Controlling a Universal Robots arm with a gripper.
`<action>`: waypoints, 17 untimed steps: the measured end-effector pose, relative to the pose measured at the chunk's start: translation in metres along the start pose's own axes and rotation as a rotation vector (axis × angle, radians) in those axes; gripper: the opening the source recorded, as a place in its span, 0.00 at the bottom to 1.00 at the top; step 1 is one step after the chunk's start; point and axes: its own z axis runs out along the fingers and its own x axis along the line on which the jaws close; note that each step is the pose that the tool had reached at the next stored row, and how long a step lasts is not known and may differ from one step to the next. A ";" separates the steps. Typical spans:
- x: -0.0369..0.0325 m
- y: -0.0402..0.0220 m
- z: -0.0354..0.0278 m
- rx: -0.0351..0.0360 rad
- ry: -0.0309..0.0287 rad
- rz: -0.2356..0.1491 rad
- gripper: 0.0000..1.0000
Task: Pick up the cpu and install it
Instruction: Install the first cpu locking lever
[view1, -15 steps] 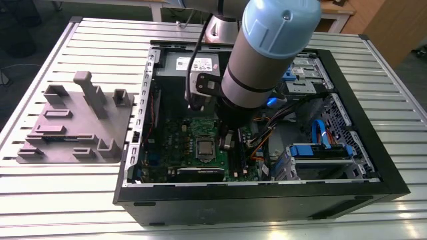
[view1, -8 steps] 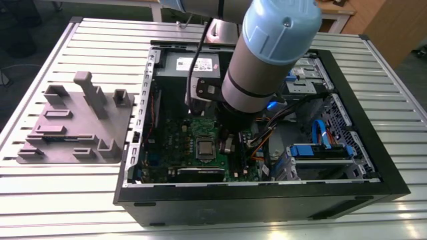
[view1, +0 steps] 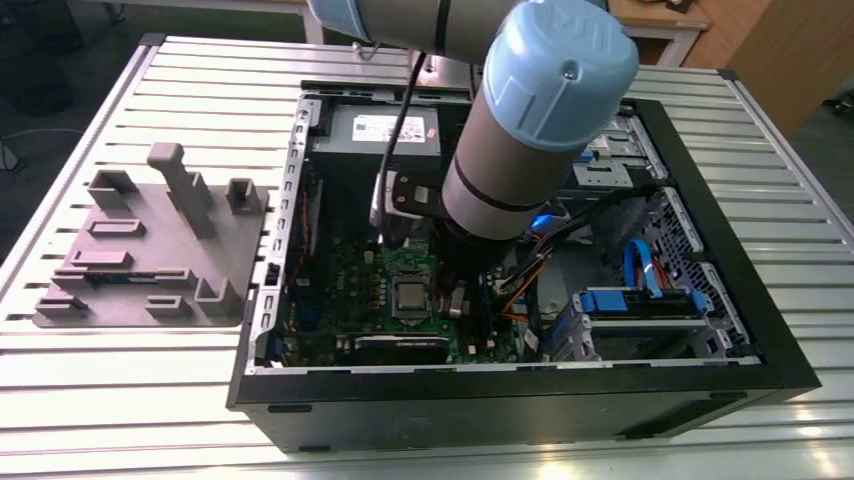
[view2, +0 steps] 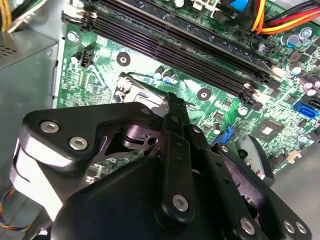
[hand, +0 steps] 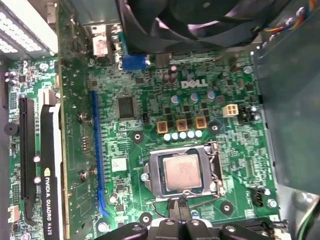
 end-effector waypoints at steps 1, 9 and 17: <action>0.0009 -0.0002 0.0012 -0.0002 0.0002 -0.003 0.10; 0.0042 -0.0016 0.0094 -0.0018 0.0076 -0.033 0.10; 0.0041 -0.0010 0.0114 -0.0002 0.0434 -0.063 0.10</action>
